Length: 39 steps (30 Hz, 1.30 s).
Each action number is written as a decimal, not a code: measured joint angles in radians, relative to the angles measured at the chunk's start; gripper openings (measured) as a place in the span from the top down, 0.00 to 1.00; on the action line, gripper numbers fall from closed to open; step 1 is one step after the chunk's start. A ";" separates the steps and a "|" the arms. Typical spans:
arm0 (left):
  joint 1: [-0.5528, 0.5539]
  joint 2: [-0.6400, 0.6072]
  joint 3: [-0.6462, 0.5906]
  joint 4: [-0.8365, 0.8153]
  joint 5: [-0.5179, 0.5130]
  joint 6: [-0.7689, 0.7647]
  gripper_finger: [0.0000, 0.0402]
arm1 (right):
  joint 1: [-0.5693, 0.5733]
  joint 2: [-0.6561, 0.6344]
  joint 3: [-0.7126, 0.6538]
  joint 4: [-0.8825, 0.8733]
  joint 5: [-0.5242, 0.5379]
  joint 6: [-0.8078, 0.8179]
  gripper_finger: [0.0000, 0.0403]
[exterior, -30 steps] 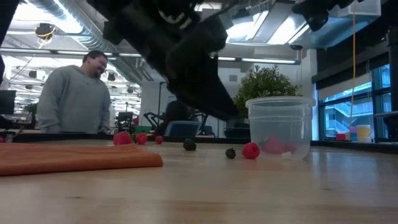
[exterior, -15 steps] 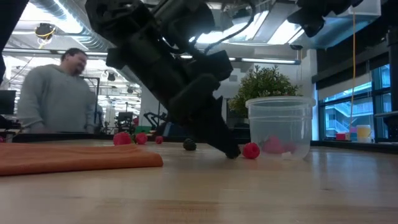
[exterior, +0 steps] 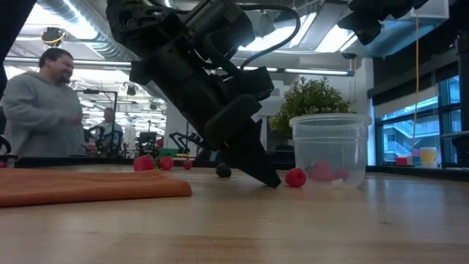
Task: Pick and placing Produce into tupperware
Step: Put the blueberry into the transparent container
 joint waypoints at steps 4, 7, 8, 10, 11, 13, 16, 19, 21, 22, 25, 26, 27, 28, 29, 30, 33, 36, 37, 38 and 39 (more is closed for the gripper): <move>-0.001 0.000 0.000 0.002 0.040 -0.001 0.55 | 0.000 0.000 0.000 0.000 0.000 0.000 0.54; -0.001 0.000 0.000 0.002 0.044 -0.001 0.58 | 0.000 0.000 0.000 0.000 0.000 0.000 0.54; -0.001 0.000 0.000 0.002 0.044 -0.001 0.59 | 0.000 0.000 0.000 0.000 0.000 0.000 0.54; -0.001 0.000 0.000 0.002 0.045 -0.001 0.61 | 0.000 0.000 0.000 0.000 0.000 0.000 0.54; -0.001 0.000 0.000 0.002 0.046 -0.001 0.62 | 0.000 0.000 0.000 0.000 0.000 0.000 0.54; -0.001 0.000 0.000 0.002 0.047 0.000 0.64 | 0.000 0.000 0.000 0.000 0.000 0.000 0.54; -0.001 0.010 0.001 0.010 0.044 0.000 0.67 | 0.000 0.000 0.000 0.000 0.000 0.000 0.54; -0.001 0.030 0.003 0.023 0.039 -0.007 0.69 | 0.000 0.000 0.000 0.000 0.000 0.003 0.54; -0.002 0.036 0.004 0.024 0.034 -0.025 0.71 | 0.000 0.000 0.000 0.000 0.000 0.004 0.54; -0.002 0.039 0.005 0.024 0.036 -0.033 0.72 | 0.000 0.000 0.000 0.000 0.000 0.004 0.54; -0.002 0.046 0.005 0.023 0.035 -0.040 0.76 | 0.000 0.000 0.000 -0.001 0.000 0.005 0.54; -0.002 0.047 0.005 0.023 0.035 -0.040 0.78 | 0.000 0.000 0.000 0.000 0.000 0.005 0.54; -0.002 0.047 0.005 0.022 0.035 -0.040 0.80 | 0.000 0.000 0.000 0.000 0.000 0.006 0.54; -0.002 0.048 0.005 0.021 0.035 -0.040 0.81 | 0.000 0.000 0.000 -0.001 0.000 0.006 0.54; -0.002 0.048 0.005 0.019 0.035 -0.041 0.83 | 0.000 0.000 0.000 -0.001 0.000 0.006 0.54; -0.002 0.048 0.004 0.016 0.036 -0.042 0.84 | 0.000 0.000 0.000 -0.001 0.000 0.006 0.54; -0.002 0.048 0.004 0.013 0.040 -0.042 0.87 | 0.000 0.000 0.000 -0.001 0.000 0.006 0.54; -0.002 0.042 0.003 0.009 0.042 -0.043 0.88 | 0.000 0.000 0.000 -0.001 0.000 0.006 0.54; -0.002 0.032 0.003 0.006 0.045 -0.043 0.88 | 0.000 0.000 0.000 -0.001 0.000 0.007 0.54; -0.002 0.024 0.003 0.001 0.048 -0.043 0.88 | 0.000 0.000 0.000 -0.001 0.000 0.007 0.54; -0.001 0.014 0.002 -0.013 0.055 -0.043 0.88 | 0.000 0.000 0.000 -0.001 0.000 0.007 0.54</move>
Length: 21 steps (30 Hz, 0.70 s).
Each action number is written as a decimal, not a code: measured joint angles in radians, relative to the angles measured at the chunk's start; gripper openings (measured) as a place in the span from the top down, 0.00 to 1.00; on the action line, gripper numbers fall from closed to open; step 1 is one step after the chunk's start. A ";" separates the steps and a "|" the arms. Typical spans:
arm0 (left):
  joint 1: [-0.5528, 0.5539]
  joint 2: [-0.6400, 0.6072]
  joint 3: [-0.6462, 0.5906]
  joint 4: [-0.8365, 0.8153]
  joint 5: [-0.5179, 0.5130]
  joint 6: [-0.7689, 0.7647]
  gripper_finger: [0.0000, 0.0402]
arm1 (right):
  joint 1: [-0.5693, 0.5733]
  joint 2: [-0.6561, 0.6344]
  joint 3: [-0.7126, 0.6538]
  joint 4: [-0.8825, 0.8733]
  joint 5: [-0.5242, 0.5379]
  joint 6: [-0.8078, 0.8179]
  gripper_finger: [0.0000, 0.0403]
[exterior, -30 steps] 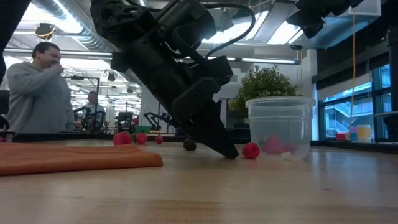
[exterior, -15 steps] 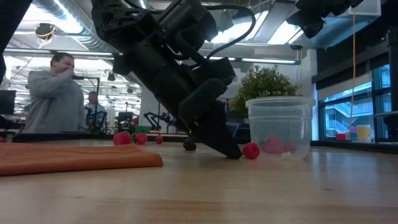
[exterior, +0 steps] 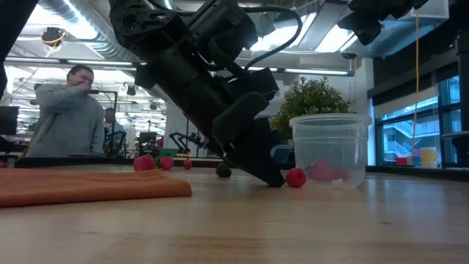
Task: Pick and placing Produce into tupperware
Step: Put the blueberry into the transparent container
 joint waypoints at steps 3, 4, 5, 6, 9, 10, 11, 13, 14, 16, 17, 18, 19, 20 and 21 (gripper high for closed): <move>0.004 -0.069 -0.008 -0.108 0.029 -0.002 0.88 | 0.000 0.000 0.000 0.000 0.000 0.000 0.54; 0.005 -0.093 -0.008 -0.136 0.028 -0.002 0.88 | 0.000 0.000 0.000 0.000 0.000 -0.001 0.54; 0.008 -0.124 -0.008 -0.168 0.027 -0.002 0.88 | 0.000 0.000 0.000 0.000 0.000 -0.001 0.54; 0.012 -0.159 -0.008 -0.199 0.021 -0.002 0.88 | 0.000 0.000 0.000 -0.001 0.000 -0.001 0.54; 0.038 -0.238 -0.005 -0.234 0.007 -0.002 0.88 | 0.000 0.000 0.000 -0.001 0.000 -0.004 0.54; 0.049 -0.256 -0.004 -0.232 0.006 -0.002 0.88 | 0.000 -0.001 0.000 -0.001 0.000 -0.006 0.54; 0.061 -0.271 0.001 -0.233 0.006 -0.002 0.88 | 0.000 -0.001 0.000 -0.002 0.000 -0.007 0.54; 0.086 -0.293 0.027 -0.225 0.011 0.000 0.88 | 0.000 -0.001 0.000 -0.001 0.000 -0.008 0.54; 0.101 -0.300 0.044 -0.218 0.025 0.001 0.89 | 0.000 -0.001 0.000 -0.001 0.000 -0.008 0.54; 0.126 -0.303 0.085 -0.232 0.067 0.032 0.90 | 0.000 -0.001 0.000 0.000 0.000 -0.014 0.54; 0.135 -0.299 0.110 -0.236 0.085 0.056 0.90 | 0.000 -0.001 0.000 0.000 0.000 -0.025 0.54; 0.142 -0.289 0.138 -0.236 0.100 0.081 0.91 | 0.000 -0.001 0.000 0.000 0.000 -0.030 0.54; 0.146 -0.278 0.169 -0.239 0.107 0.106 0.91 | 0.000 -0.001 0.000 0.001 0.000 -0.034 0.54; 0.149 -0.271 0.197 -0.261 0.108 0.126 0.91 | 0.000 -0.001 0.000 0.001 0.000 -0.034 0.54; 0.151 -0.259 0.229 -0.290 0.109 0.140 0.91 | 0.000 -0.001 0.000 0.000 0.000 -0.034 0.54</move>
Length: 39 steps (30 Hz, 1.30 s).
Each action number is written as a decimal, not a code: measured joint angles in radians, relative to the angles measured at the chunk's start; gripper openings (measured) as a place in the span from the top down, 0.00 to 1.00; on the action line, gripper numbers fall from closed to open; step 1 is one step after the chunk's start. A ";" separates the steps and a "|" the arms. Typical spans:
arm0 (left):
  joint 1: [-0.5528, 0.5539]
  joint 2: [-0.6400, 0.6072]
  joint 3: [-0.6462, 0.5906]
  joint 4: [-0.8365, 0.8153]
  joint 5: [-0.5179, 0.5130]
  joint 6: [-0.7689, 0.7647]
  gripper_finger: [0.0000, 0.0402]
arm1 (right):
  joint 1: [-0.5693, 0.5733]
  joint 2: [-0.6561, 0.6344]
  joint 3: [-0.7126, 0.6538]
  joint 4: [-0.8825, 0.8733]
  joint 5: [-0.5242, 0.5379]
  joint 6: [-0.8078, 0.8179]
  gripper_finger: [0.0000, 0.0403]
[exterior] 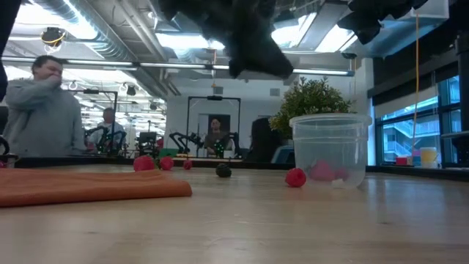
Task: Pick and placing Produce into tupperware
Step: Put the blueberry into the transparent container, then put the red raspberry into the transparent container
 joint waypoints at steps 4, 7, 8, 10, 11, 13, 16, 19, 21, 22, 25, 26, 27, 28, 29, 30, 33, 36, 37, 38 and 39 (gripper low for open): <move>0.002 0.063 0.113 -0.079 0.000 0.052 0.91 | 0.000 0.000 0.000 -0.003 0.000 0.000 0.54; 0.000 0.115 0.152 -0.089 0.006 0.069 0.91 | 0.000 0.000 0.000 -0.005 0.000 0.000 0.54; -0.001 0.133 0.161 -0.087 0.019 0.068 0.91 | 0.000 0.000 0.000 -0.006 0.000 0.001 0.54; -0.002 0.164 0.168 -0.085 0.041 0.062 0.91 | 0.000 0.000 0.000 -0.006 0.000 0.003 0.54; -0.002 0.175 0.168 -0.087 0.052 0.055 0.91 | 0.000 0.000 0.000 -0.006 0.000 0.003 0.54; -0.001 0.197 0.169 -0.084 0.063 0.045 0.90 | 0.000 0.000 0.000 -0.007 0.000 0.001 0.54; 0.001 0.233 0.169 -0.087 0.089 0.045 0.90 | 0.000 0.000 0.000 -0.007 0.000 -0.002 0.54; 0.000 0.254 0.169 -0.098 0.106 0.043 0.90 | 0.000 0.000 0.000 -0.007 0.000 -0.001 0.54; -0.002 0.262 0.170 -0.089 0.108 0.042 0.90 | 0.000 0.001 0.000 -0.008 0.000 -0.001 0.54; -0.002 0.262 0.170 -0.094 0.108 0.041 0.89 | 0.000 0.001 0.000 -0.009 0.000 -0.001 0.54; -0.002 0.262 0.170 -0.085 0.107 0.038 0.86 | 0.000 0.001 0.000 -0.011 0.000 0.000 0.54; -0.002 0.262 0.170 -0.086 0.103 0.038 0.85 | 0.000 0.001 0.000 -0.011 0.000 0.000 0.54; -0.002 0.262 0.170 -0.087 0.098 0.038 0.84 | 0.000 0.001 0.000 -0.011 0.000 0.000 0.54; -0.002 0.262 0.170 -0.086 0.097 0.038 0.84 | 0.000 0.001 0.000 -0.011 0.000 0.000 0.54; -0.002 0.262 0.170 -0.086 0.097 0.037 0.83 | 0.000 0.001 0.000 -0.011 0.000 0.000 0.54; -0.002 0.262 0.170 -0.087 0.097 0.037 0.82 | 0.000 0.001 0.000 -0.011 0.000 0.000 0.54; -0.003 0.262 0.170 -0.087 0.097 0.041 0.81 | 0.000 0.001 0.000 -0.011 0.000 0.000 0.54; -0.002 0.262 0.170 -0.087 0.100 0.041 0.80 | 0.000 0.001 0.000 -0.011 0.000 0.000 0.54; -0.002 0.262 0.170 -0.087 0.101 0.041 0.79 | 0.000 0.001 0.000 -0.011 0.000 0.000 0.54; -0.002 0.262 0.170 -0.085 0.101 0.041 0.79 | 0.000 0.001 0.000 -0.011 0.000 0.000 0.54; -0.002 0.262 0.170 -0.080 0.101 0.040 0.78 | 0.000 0.001 0.000 -0.011 0.000 0.000 0.54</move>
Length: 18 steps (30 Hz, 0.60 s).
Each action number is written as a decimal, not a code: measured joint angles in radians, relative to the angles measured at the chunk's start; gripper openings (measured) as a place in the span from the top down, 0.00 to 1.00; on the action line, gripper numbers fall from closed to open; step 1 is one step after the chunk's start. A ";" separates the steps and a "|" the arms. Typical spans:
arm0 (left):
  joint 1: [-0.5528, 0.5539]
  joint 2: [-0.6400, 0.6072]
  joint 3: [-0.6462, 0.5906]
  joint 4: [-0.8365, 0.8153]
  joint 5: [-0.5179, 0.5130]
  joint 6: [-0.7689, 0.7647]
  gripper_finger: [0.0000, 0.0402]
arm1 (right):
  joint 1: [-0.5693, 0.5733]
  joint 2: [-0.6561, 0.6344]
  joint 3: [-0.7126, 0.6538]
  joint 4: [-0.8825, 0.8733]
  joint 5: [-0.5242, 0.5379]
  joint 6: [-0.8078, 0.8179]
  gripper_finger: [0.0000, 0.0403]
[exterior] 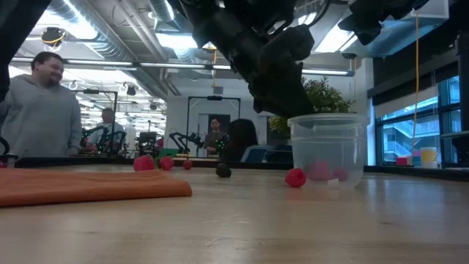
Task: Pick and placing Produce into tupperware
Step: Put the red raspberry into the transparent container
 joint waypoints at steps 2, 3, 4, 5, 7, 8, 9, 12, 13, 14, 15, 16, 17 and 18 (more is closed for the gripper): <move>0.000 0.000 0.000 0.014 0.001 -0.003 0.75 | 0.000 0.000 0.000 0.000 0.000 0.000 0.54; 0.000 0.000 0.000 0.020 0.002 -0.004 0.73 | 0.000 0.000 0.000 0.000 0.000 0.000 0.54; 0.000 -0.002 0.000 0.024 0.002 -0.003 0.71 | 0.000 0.000 0.000 0.000 0.000 0.000 0.54; 0.000 -0.009 0.000 0.016 0.001 0.001 0.69 | 0.000 0.000 0.000 0.000 0.000 0.000 0.54; 0.001 -0.035 0.000 0.008 -0.010 0.003 0.66 | 0.000 0.000 0.000 0.000 0.000 0.000 0.54; 0.002 -0.057 0.000 -0.006 -0.021 0.004 0.65 | 0.000 0.000 0.000 -0.001 0.000 0.000 0.54; 0.002 -0.081 0.000 -0.019 -0.038 0.004 0.63 | 0.000 0.000 0.000 -0.003 0.000 0.000 0.54; -0.002 -0.156 0.000 -0.086 -0.124 0.005 0.60 | 0.000 0.000 0.000 -0.018 0.000 0.000 0.54; -0.005 -0.179 0.000 -0.108 -0.147 0.005 0.59 | 0.000 0.000 0.000 -0.018 0.000 0.000 0.54; -0.007 -0.200 0.000 -0.138 -0.167 0.005 0.58 | 0.000 0.000 0.000 -0.018 0.000 -0.001 0.54; -0.010 -0.221 0.000 -0.188 -0.186 0.003 0.57 | 0.000 0.000 0.000 -0.020 0.000 -0.001 0.54; -0.016 -0.236 0.000 -0.222 -0.202 -0.003 0.56 | 0.000 0.000 0.000 -0.019 0.000 -0.005 0.54; -0.022 -0.247 0.000 -0.246 -0.214 -0.016 0.54 | 0.000 0.000 0.000 -0.019 0.000 -0.012 0.54; -0.027 -0.256 0.000 -0.283 -0.227 -0.035 0.53 | 0.000 0.000 0.000 -0.020 0.000 -0.020 0.54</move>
